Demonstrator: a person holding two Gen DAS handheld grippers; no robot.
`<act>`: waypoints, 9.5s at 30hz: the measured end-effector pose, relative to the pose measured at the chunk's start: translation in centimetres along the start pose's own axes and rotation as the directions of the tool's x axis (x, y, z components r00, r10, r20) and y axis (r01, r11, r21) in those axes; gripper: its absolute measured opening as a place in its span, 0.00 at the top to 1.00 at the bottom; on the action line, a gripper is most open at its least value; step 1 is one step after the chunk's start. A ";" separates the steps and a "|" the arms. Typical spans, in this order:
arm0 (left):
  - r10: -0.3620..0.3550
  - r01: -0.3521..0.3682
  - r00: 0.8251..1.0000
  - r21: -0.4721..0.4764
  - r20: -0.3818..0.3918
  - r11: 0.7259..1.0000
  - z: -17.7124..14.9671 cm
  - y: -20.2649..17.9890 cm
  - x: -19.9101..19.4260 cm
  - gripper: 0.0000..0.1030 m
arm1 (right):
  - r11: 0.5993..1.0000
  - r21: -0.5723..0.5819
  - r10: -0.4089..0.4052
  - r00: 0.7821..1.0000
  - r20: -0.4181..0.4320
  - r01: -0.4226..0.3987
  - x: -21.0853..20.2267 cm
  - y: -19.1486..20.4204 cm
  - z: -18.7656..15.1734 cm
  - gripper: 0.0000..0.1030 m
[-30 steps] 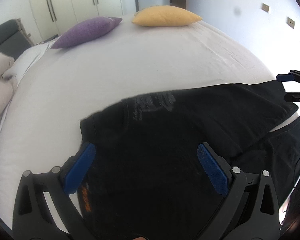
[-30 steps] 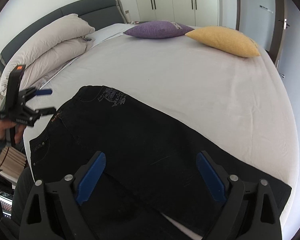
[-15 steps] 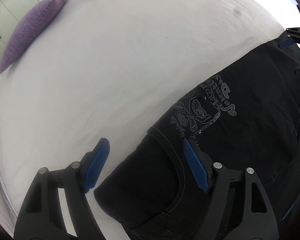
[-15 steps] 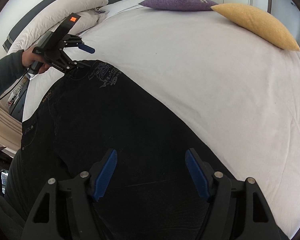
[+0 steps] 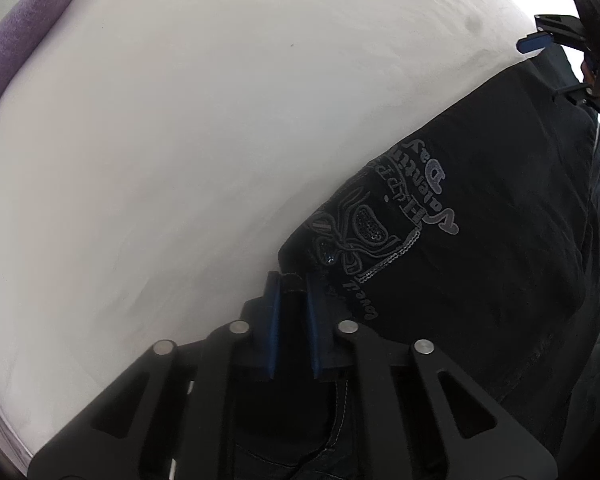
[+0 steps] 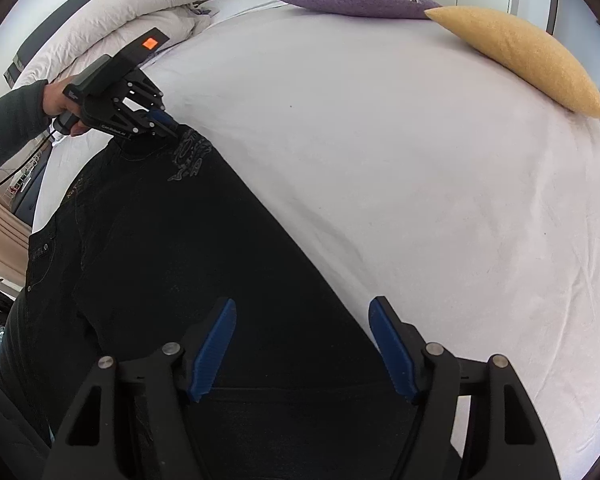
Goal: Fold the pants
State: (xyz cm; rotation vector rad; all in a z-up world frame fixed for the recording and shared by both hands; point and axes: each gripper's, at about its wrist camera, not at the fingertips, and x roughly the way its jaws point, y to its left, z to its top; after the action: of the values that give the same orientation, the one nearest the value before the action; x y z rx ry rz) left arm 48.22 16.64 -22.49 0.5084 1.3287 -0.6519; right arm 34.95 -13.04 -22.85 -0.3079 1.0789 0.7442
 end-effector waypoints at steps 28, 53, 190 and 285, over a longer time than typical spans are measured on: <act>0.222 -0.261 0.889 0.046 0.401 0.964 -12.0 -10.8 -9.2 0.94 | 0.975 -0.168 0.114 0.976 -0.185 -0.146 3.6 -3.3 1.9 0.59; 0.257 -0.303 0.854 0.032 0.452 0.952 -19.0 -17.3 -17.0 0.94 | 0.933 -0.339 -0.143 0.988 -0.049 0.118 -4.5 6.9 -0.9 0.96; 0.337 -0.351 0.914 0.025 0.224 0.936 -41.1 -36.5 -4.5 0.93 | 0.622 0.771 -0.328 0.850 0.412 -0.133 -20.0 4.4 -43.5 0.30; 0.377 -0.391 0.907 0.041 0.186 0.920 -38.9 -38.0 -3.4 0.92 | 0.543 0.809 -0.121 0.932 0.342 -0.226 -19.8 2.4 -48.7 0.94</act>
State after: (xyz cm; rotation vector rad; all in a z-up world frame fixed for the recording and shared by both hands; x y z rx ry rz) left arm -6.22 16.02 -25.10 0.7374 1.0009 -0.4088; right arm -5.19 -46.79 -27.54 0.6993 0.9706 0.2287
